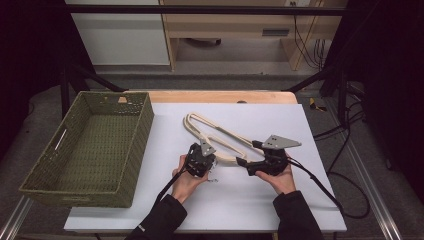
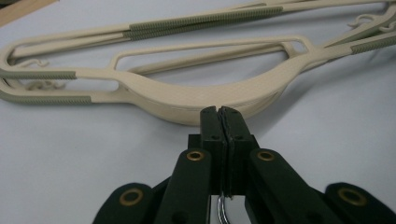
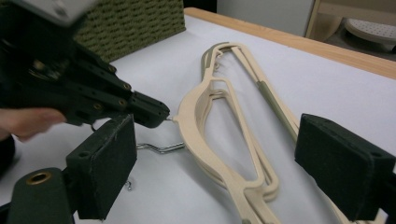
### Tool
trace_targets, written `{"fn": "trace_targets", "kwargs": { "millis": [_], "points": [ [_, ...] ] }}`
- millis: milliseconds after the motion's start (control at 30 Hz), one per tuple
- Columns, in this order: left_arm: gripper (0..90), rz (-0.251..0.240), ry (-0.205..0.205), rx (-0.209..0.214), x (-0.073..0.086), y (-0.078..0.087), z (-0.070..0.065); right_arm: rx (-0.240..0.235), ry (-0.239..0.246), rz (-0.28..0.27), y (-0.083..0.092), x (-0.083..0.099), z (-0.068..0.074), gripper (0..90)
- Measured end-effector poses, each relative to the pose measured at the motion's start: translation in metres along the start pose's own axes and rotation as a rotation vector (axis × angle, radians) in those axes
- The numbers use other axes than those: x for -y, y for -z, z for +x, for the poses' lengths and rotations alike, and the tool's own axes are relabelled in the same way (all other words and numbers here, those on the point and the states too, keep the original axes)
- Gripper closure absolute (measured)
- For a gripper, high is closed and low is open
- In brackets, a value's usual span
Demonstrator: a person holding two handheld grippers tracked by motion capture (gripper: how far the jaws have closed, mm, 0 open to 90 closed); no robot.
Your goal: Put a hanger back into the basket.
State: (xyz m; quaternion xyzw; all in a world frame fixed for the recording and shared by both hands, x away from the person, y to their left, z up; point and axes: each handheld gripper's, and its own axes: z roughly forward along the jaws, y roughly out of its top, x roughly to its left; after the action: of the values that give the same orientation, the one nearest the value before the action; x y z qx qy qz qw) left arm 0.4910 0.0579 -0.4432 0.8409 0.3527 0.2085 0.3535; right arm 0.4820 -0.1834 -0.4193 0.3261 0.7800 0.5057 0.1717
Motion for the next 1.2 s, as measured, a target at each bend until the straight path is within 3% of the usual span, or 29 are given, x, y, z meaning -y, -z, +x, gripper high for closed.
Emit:
{"fn": "trace_targets", "kwargs": {
  "millis": [300, 333, 400, 433, 600, 667, 700, 733, 767, 833, 867, 900, 1033, 1133, 1167, 1200],
  "points": [
    [88.7, 0.023, -0.046, 0.004, -0.011, 0.015, -0.003, 0.000, 0.058, 0.098, -0.029, 0.002, 0.004, 22.6],
    [88.6, 0.015, -0.029, 0.007, -0.012, 0.015, -0.004, -0.002, 0.074, 0.115, -0.034, 0.003, 0.005, 24.1],
    [88.7, 0.018, -0.032, 0.008, -0.013, 0.018, -0.004, -0.014, 0.089, 0.135, -0.040, 0.004, 0.008, 28.1],
    [88.6, 0.017, -0.035, 0.003, -0.014, 0.020, -0.005, -0.013, 0.120, 0.162, -0.045, 0.004, 0.012, 31.3],
    [88.6, 0.018, -0.045, 0.003, -0.016, 0.025, -0.006, -0.029, 0.142, 0.195, -0.054, 0.005, 0.017, 39.2],
    [88.6, 0.018, -0.048, 0.007, -0.017, 0.028, -0.007, -0.023, 0.171, 0.215, -0.060, 0.006, 0.019, 47.4],
    [88.6, 0.018, -0.048, 0.007, -0.017, 0.028, -0.007, -0.023, 0.171, 0.215, -0.060, 0.006, 0.019, 47.4],
    [88.6, 0.037, -0.068, 0.009, -0.017, 0.029, -0.006, -0.027, 0.184, 0.225, -0.063, 0.007, 0.021, 54.0],
    [88.6, 0.024, -0.049, 0.009, -0.017, 0.029, -0.008, -0.032, 0.190, 0.228, -0.063, 0.007, 0.021, 57.4],
    [88.6, 0.026, -0.051, 0.010, -0.018, 0.029, -0.009, -0.036, 0.198, 0.228, -0.065, 0.007, 0.022, 60.7],
    [88.6, 0.031, -0.053, 0.008, -0.018, 0.030, -0.009, -0.047, 0.215, 0.244, -0.066, 0.007, 0.023, 67.1],
    [88.6, 0.042, -0.074, 0.006, -0.018, 0.030, -0.008, -0.047, 0.215, 0.244, -0.066, 0.007, 0.023, 67.1],
    [88.0, 0.036, -0.061, 0.013, -0.017, 0.029, -0.010, -0.050, 0.255, 0.259, -0.067, 0.009, 0.025, 69.2],
    [87.2, 0.032, -0.078, 0.004, -0.017, 0.031, -0.010, -0.065, 0.281, 0.255, -0.065, 0.008, 0.026, 71.7],
    [81.6, 0.038, -0.096, 0.004, -0.017, 0.034, -0.008, -0.054, 0.295, 0.258, -0.064, 0.009, 0.027, 72.5],
    [79.3, 0.001, -0.087, 0.017, -0.019, 0.043, -0.004, -0.052, 0.306, 0.259, -0.064, 0.009, 0.027, 73.1]
  ]
}}
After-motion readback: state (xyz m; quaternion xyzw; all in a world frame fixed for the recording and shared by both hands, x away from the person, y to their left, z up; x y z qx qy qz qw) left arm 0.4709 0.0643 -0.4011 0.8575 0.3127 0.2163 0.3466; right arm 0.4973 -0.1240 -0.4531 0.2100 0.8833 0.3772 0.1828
